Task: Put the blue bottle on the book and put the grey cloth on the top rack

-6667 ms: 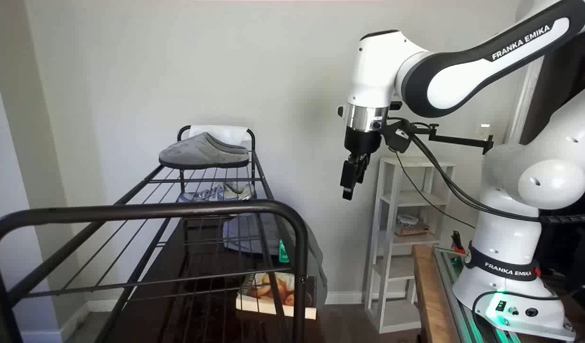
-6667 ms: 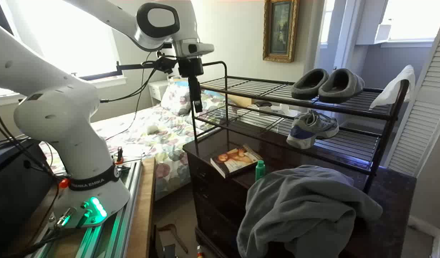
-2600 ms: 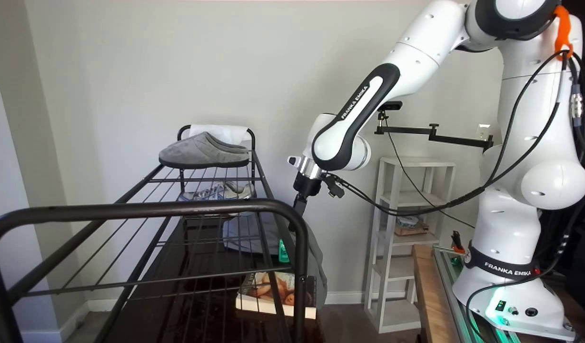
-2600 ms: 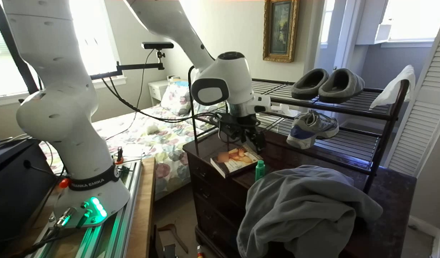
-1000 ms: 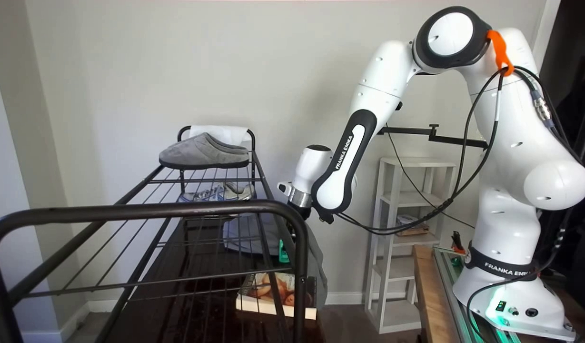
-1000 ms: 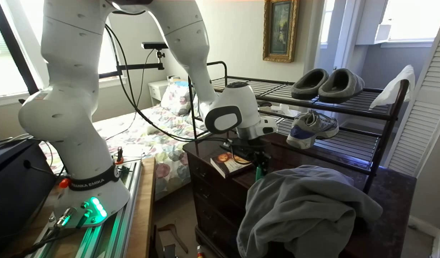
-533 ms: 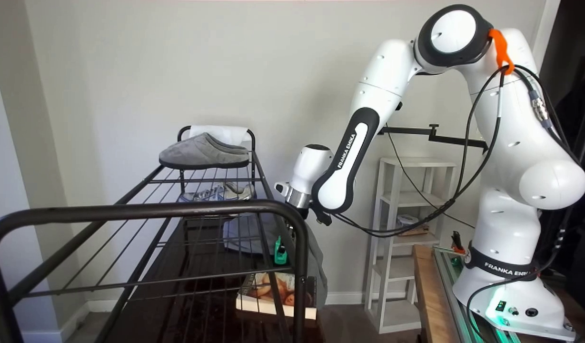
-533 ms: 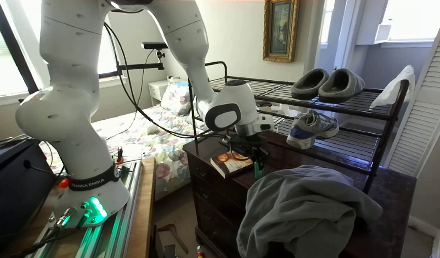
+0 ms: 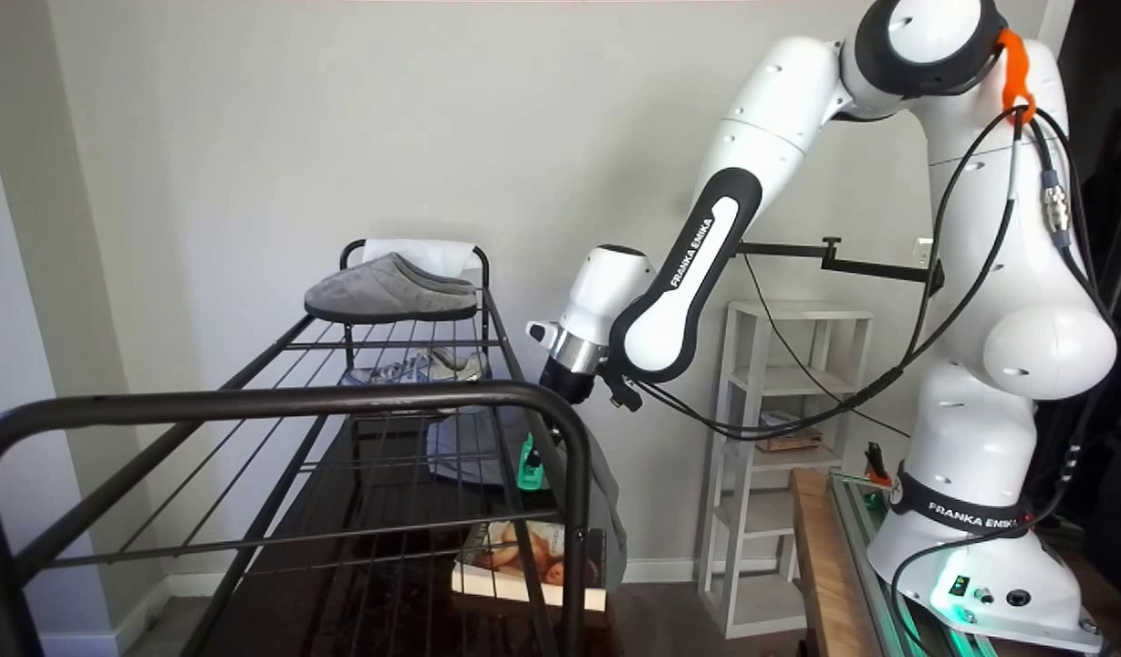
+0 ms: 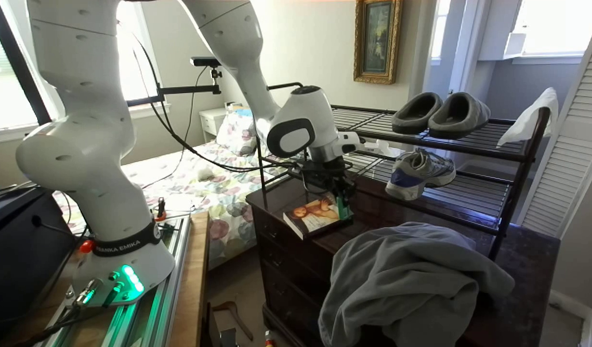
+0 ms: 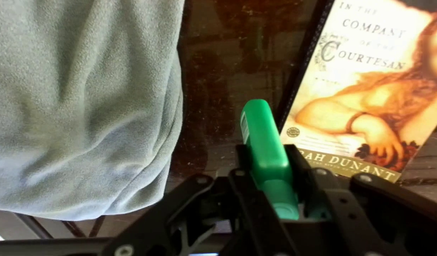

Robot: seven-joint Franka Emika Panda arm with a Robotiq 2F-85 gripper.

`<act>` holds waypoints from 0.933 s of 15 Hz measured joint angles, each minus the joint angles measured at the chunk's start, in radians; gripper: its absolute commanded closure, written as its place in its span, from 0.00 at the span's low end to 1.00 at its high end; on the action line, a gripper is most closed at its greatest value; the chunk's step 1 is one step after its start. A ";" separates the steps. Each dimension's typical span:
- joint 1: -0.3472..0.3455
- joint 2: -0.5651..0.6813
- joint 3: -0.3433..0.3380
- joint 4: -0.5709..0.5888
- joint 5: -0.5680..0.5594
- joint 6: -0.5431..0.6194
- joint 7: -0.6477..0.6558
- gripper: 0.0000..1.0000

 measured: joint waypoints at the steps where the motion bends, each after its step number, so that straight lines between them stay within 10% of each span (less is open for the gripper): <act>1: -0.024 -0.013 0.040 -0.010 0.015 -0.011 -0.008 0.93; 7: -0.113 -0.026 0.219 -0.031 0.097 -0.065 -0.064 0.93; 14: -0.124 -0.024 0.249 -0.058 0.097 -0.094 -0.081 0.93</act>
